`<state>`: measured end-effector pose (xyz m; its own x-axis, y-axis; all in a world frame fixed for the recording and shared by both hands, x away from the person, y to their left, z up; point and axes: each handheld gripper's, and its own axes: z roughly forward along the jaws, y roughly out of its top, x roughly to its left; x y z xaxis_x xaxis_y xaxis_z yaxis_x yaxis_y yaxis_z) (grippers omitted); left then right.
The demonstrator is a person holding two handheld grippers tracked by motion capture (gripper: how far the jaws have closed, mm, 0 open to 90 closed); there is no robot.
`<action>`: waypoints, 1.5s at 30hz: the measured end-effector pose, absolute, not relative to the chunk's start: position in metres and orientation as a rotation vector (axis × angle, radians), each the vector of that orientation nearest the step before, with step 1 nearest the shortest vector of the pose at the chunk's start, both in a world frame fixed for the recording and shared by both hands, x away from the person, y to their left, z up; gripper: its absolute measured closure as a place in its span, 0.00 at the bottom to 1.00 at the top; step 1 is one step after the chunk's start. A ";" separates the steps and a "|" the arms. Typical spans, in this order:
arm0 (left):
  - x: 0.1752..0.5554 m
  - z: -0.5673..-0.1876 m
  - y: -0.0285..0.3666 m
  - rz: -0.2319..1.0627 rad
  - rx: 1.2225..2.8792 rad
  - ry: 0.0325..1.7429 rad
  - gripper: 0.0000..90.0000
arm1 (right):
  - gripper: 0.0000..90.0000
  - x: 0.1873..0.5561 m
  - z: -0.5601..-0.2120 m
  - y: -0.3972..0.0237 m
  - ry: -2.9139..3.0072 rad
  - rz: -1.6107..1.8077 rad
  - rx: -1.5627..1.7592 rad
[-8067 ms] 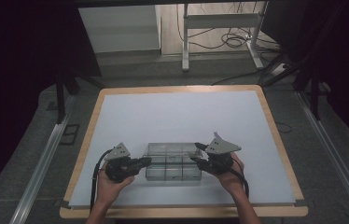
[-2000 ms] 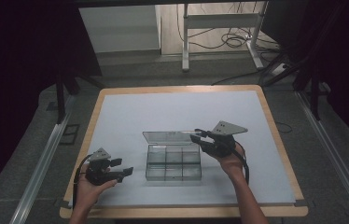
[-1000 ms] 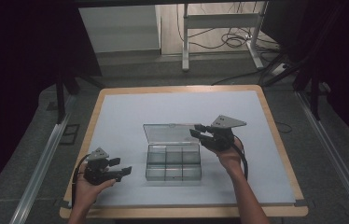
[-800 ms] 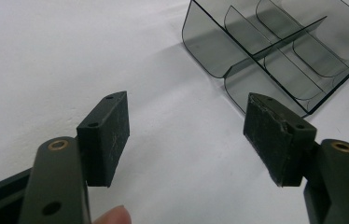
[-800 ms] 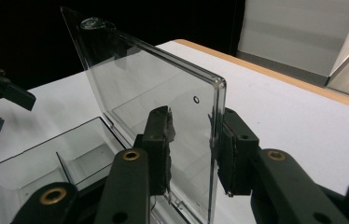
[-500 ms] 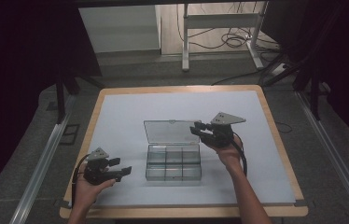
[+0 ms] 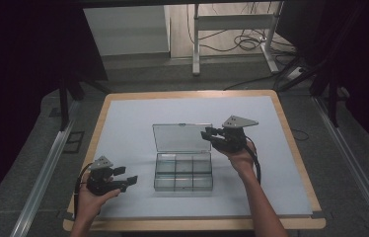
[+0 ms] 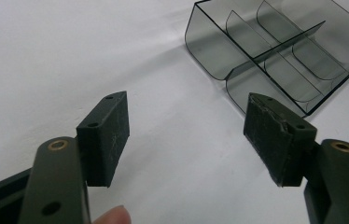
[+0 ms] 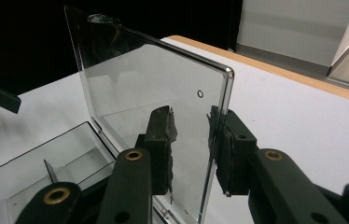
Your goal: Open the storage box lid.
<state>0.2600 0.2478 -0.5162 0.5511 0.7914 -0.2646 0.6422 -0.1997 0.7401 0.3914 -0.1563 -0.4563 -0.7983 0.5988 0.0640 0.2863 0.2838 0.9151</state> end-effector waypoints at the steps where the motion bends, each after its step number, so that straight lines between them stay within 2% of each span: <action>1: 0.260 -0.516 0.248 0.217 1.922 1.163 0.35 | 0.76 0.392 -0.456 -0.156 2.266 1.519 0.813; 33: 0.261 -0.517 0.249 0.215 1.917 1.168 0.35 | 0.75 0.418 -0.471 -0.158 2.259 1.516 0.919; 43: 0.261 -0.518 0.250 0.215 1.916 1.172 0.35 | 0.73 0.429 -0.479 -0.158 2.282 1.419 0.999; 45: 0.261 -0.518 0.250 0.214 1.917 1.176 0.35 | 0.70 0.432 -0.485 -0.158 2.290 1.367 1.030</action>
<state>0.2614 0.2500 -0.5183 0.5421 0.7954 -0.2708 0.6492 -0.1919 0.7360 0.4323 -0.1579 -0.4845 -0.7060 0.6989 0.1141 0.4321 0.2975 0.8514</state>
